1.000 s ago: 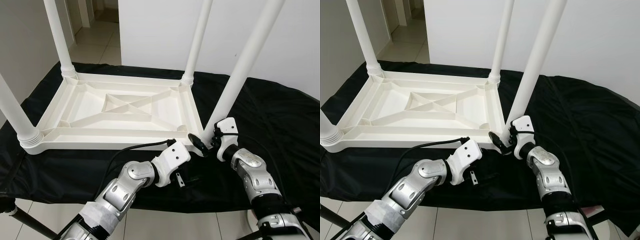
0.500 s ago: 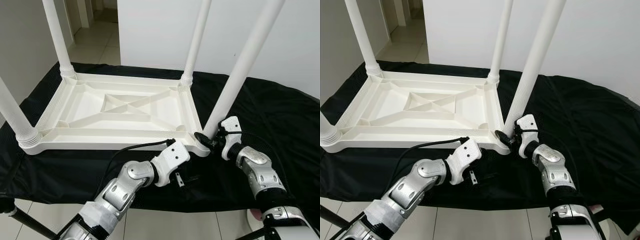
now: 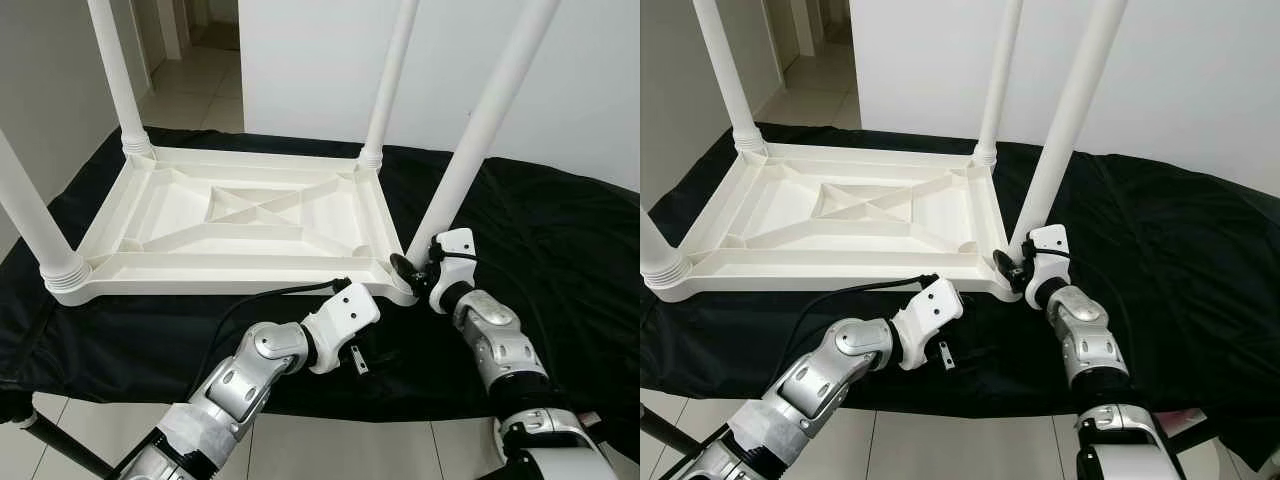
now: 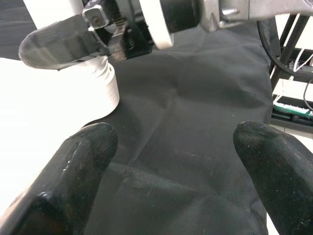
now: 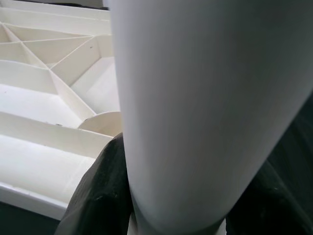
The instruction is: Building children table
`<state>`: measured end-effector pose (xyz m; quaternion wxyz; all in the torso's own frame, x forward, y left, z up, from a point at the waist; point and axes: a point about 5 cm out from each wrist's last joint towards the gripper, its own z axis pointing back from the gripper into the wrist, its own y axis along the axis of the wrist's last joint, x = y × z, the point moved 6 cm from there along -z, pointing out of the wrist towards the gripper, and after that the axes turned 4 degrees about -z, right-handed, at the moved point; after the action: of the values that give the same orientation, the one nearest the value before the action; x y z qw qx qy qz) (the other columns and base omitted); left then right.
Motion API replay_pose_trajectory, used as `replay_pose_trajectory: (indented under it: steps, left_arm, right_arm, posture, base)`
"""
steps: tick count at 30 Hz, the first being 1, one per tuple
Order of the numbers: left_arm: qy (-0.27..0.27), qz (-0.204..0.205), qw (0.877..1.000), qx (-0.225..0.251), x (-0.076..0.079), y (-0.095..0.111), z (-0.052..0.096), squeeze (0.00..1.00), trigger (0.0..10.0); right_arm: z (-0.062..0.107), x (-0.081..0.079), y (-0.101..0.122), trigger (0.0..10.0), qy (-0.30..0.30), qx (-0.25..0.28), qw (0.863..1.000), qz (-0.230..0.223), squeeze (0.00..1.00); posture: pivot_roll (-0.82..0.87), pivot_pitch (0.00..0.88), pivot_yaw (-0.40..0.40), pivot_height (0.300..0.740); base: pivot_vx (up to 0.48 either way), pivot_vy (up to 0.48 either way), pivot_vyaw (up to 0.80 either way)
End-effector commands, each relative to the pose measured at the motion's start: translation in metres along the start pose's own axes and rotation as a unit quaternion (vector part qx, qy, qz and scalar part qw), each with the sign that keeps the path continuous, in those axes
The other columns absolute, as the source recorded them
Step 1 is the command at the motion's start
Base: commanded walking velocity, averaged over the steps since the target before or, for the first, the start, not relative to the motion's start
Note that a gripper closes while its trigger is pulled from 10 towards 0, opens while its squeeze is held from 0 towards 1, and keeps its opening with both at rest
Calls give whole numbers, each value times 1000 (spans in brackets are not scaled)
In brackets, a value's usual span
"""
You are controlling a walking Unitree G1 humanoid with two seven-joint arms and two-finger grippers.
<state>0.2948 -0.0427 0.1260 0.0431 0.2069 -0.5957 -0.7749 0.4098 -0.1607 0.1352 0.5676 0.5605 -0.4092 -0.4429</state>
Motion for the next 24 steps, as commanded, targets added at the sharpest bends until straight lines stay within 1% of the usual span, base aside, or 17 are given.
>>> replay_pose_trajectory:
  steps: [1, 2, 3, 5, 6, 8, 10, 12, 13, 14, 15, 21, 22, 24]
  left_arm:
    - [-8, -5, 1000, 0, 4, 1, 0, 0, 10000]
    - [-9, -6, 1000, 0, 4, 1, -1, 0, 10000]
    - [-9, -6, 1000, 0, 4, 1, -1, 0, 10000]
    - [-10, -7, 1000, 0, 4, 1, -1, 0, 10000]
    - [-10, -7, 1000, 0, 4, 1, -1, 0, 10000]
    - [-10, -7, 1000, 0, 4, 1, -2, 0, 10000]
    - [-10, -7, 1000, 0, 4, 1, -2, 0, 10000]
    - [-8, -7, 1000, 1, 5, 1, -2, 0, 10000]
    - [-8, -6, 1000, 1, 5, 1, -1, 0, 10000]
    - [-8, -5, 1000, 0, 6, 0, -1, 0, 10000]
    - [-8, -5, 1000, -1, 6, 0, -1, 0, 10000]
    - [-7, -7, 1000, -2, 5, -1, -2, 0, 10000]
    - [-7, -8, 1000, -5, 6, -2, -1, 0, 10000]
    - [-7, -8, 1000, -5, 6, -3, -1, 0, 10000]
  right_arm:
    - [1, 5, -5, 10000, -35, -6, 999, -26, 0]
    - [1, 5, -3, 10000, -52, -3, 998, -37, 0]
    - [1, 5, -3, 10000, -52, -3, 998, -37, 0]
    - [0, 6, 2, 10000, -98, 15, 993, -62, 0]
    - [0, 6, 2, 10000, -98, 15, 993, -62, 0]
    - [1, 6, 4, 10000, -124, 25, 989, -77, 0]
    - [1, 6, 5, 10000, -128, 25, 988, -80, 0]
    - [1, 1, 6, 10000, -134, 31, 986, -90, 0]
    - [1, -3, 7, 10000, -130, 36, 986, -96, 906]
    - [2, -5, 7, 10000, -129, 38, 986, -99, 906]
    - [2, -6, 9, 10000, -126, 43, 986, -104, 1000]
    - [6, -7, 15, 10000, -120, 61, 985, -108, 1000]
    - [10, -5, 15, 10000, -129, 64, 985, -99, 1000]
    - [12, -4, 15, 10000, -132, 66, 985, -95, 1000]
  posture:
    - [45, 23, -62, 740]
    - [45, 23, -62, 740]
    - [45, 23, -62, 740]
    - [48, 16, -70, 740]
    - [48, 16, -70, 740]
    - [48, 16, -70, 740]
    - [48, 16, -70, 740]
    - [56, 11, -76, 740]
    - [56, 10, -76, 740]
    - [56, 10, -76, 740]
    - [56, 10, -78, 740]
    - [57, 10, -80, 740]
    - [59, 10, -83, 740]
    - [59, 10, -84, 740]
  base:
    - [0, 0, 0]
    - [0, 0, 0]
    - [0, 0, 0]
    - [0, 0, 0]
    - [0, 0, 0]
    - [0, 0, 0]
    - [0, 0, 0]
    - [0, 0, 0]
    - [0, 0, 0]
    - [0, 0, 0]
    - [0, 0, 0]
    - [0, 0, 0]
    - [0, 0, 0]
    - [0, 0, 0]
